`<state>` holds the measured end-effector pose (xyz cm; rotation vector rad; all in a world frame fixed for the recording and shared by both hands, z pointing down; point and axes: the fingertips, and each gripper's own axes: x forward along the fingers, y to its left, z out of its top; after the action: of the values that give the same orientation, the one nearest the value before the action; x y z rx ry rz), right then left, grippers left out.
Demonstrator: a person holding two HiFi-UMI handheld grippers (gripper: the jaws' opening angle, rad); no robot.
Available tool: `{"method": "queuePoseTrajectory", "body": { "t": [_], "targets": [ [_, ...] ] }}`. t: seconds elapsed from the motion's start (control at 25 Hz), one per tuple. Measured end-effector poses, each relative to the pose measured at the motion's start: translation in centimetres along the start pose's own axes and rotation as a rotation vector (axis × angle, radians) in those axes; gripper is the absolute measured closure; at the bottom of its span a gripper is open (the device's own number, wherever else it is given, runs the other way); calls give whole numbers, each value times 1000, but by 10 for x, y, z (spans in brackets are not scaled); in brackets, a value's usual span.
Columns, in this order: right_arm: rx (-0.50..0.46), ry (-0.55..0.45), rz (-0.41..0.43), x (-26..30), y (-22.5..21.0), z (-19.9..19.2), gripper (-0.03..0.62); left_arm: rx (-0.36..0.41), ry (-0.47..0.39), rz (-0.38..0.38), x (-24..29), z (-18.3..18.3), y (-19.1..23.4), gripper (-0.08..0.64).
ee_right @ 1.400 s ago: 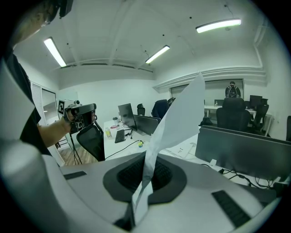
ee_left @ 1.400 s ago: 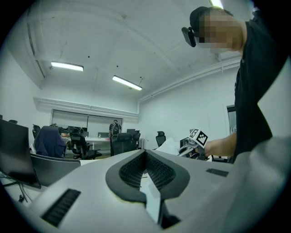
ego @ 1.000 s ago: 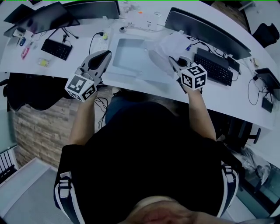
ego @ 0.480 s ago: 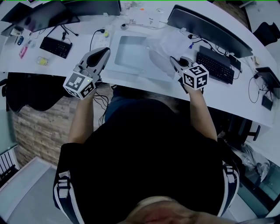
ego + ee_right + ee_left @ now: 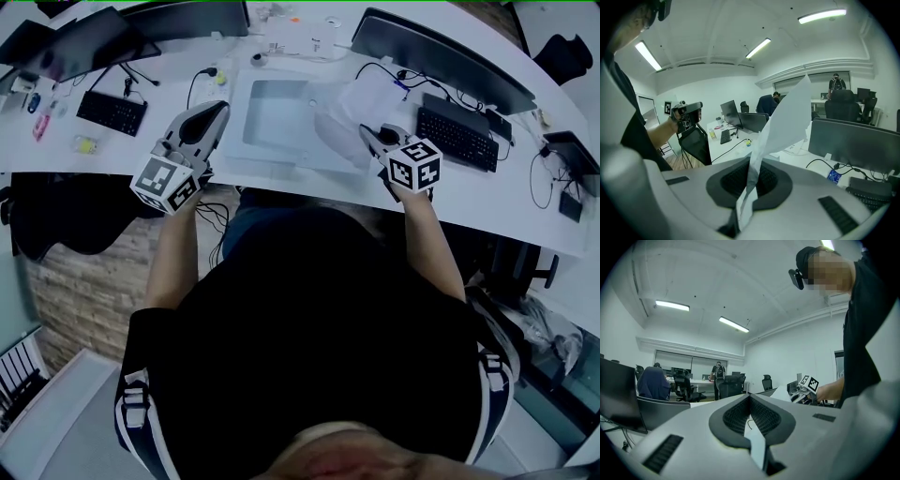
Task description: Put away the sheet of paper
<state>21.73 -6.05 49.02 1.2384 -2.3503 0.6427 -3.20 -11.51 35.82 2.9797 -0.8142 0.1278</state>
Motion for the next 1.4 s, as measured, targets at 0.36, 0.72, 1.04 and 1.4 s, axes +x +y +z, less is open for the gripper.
{"method": "queuePoseTrajectory", "body": {
  "t": [0.36, 0.72, 1.04, 1.4],
  "targets": [
    [13, 2, -1, 16, 2, 3, 578, 1, 2, -23, 4, -1, 16, 538],
    [41, 16, 6, 38, 1, 1, 578, -6, 7, -31, 5, -8, 37, 538],
    [101, 35, 51, 62, 2, -8, 578, -17, 17, -32, 11, -13, 51, 538],
    [134, 68, 68, 89, -10, -20, 578, -22, 31, -45, 19, -19, 61, 538]
  ]
}}
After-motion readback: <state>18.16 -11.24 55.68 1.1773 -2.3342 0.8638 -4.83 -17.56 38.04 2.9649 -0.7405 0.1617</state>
